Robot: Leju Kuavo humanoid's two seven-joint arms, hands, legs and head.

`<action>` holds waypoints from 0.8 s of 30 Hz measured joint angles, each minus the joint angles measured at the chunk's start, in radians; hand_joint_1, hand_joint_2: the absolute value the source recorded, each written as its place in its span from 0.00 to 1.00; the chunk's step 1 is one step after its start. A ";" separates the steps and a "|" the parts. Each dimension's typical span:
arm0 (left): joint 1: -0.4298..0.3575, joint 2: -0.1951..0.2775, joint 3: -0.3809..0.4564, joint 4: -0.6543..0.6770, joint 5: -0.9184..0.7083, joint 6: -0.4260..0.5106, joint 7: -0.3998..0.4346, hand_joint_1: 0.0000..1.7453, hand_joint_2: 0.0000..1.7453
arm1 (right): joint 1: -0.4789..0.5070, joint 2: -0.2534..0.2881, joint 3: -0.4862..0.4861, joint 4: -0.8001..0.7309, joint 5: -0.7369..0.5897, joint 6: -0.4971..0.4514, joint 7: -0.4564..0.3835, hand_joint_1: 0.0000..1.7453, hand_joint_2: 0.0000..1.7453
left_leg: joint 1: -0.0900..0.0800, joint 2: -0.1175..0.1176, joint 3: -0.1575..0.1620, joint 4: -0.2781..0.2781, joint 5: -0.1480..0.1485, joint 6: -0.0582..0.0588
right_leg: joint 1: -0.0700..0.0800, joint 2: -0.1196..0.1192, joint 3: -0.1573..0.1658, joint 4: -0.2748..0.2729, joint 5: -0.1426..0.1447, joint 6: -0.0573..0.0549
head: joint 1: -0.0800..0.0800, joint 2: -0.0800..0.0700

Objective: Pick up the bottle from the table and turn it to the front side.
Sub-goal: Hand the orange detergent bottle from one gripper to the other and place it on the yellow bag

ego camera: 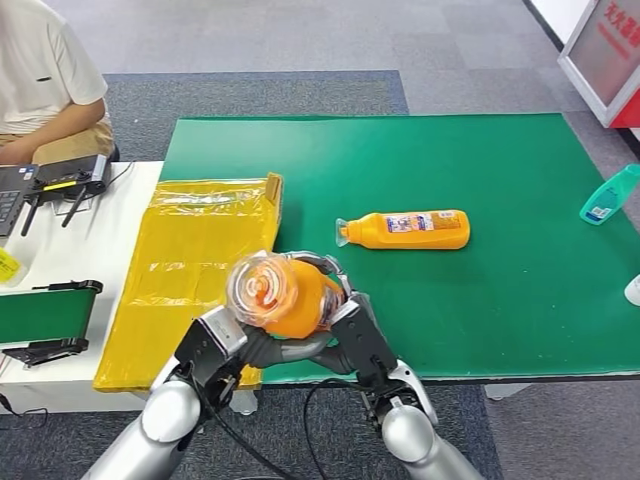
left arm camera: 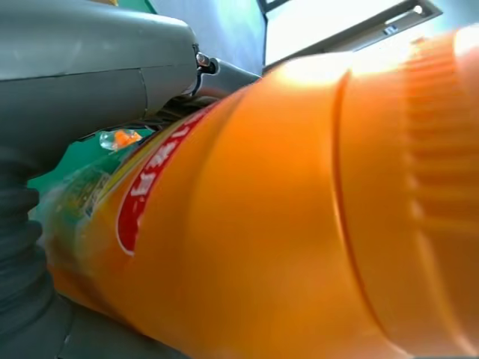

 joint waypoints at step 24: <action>0.166 0.081 0.284 -0.046 -0.718 0.331 0.120 1.00 1.00 | 0.240 -0.009 -0.266 -0.199 -0.073 0.034 -0.062 0.00 1.00 | 0.000 0.000 -0.001 0.000 0.000 0.000 | 0.000 0.000 -0.002 0.000 0.000 0.000 | 0.000 0.000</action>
